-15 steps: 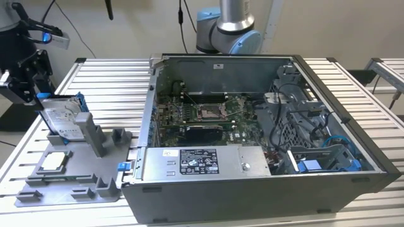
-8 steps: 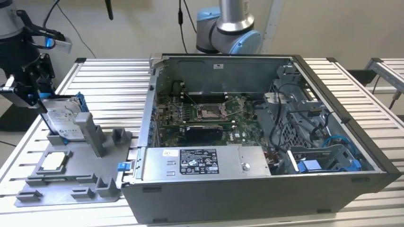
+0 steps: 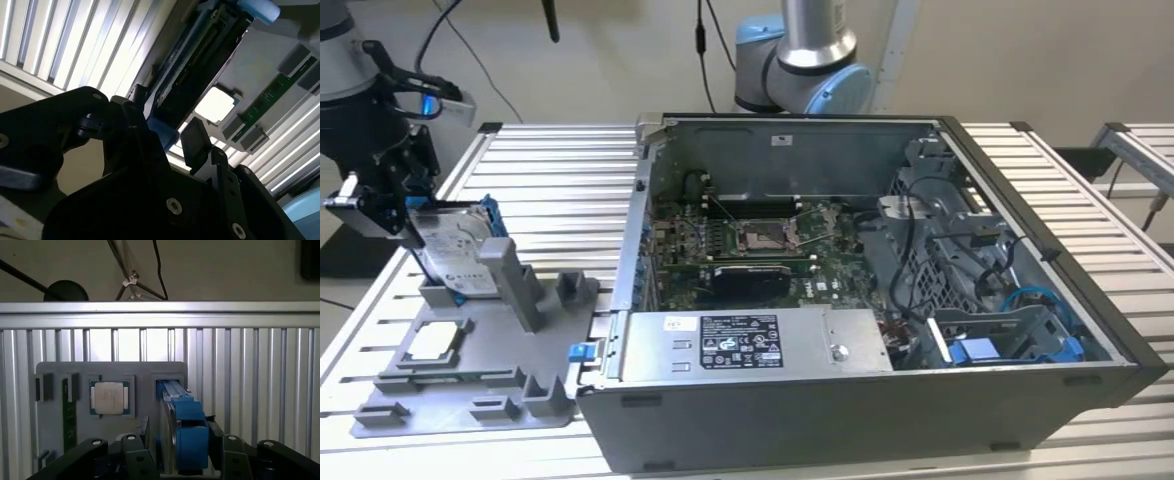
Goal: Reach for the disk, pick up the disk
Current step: 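Pick up the disk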
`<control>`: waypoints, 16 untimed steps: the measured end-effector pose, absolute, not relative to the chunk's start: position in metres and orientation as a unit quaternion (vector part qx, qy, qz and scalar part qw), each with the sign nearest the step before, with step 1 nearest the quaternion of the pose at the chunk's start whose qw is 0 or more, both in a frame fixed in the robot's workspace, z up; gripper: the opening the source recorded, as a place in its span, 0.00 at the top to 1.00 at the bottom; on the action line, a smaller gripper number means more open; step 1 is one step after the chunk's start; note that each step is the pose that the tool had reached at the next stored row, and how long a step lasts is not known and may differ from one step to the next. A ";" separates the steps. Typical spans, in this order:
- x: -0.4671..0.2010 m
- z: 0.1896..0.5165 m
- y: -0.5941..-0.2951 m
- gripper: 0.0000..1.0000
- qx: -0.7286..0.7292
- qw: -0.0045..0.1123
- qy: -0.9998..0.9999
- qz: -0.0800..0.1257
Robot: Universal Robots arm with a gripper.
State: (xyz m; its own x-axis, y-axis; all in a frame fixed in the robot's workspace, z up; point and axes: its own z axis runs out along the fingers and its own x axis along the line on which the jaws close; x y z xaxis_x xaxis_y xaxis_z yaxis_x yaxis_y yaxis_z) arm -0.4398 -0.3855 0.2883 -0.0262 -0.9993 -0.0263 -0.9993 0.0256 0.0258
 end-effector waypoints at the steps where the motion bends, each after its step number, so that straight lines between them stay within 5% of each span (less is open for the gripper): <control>1: -0.440 0.287 -0.386 0.00 -0.698 0.002 0.716 0.019; 16: -0.442 0.264 -0.385 0.00 -0.699 0.018 0.714 0.030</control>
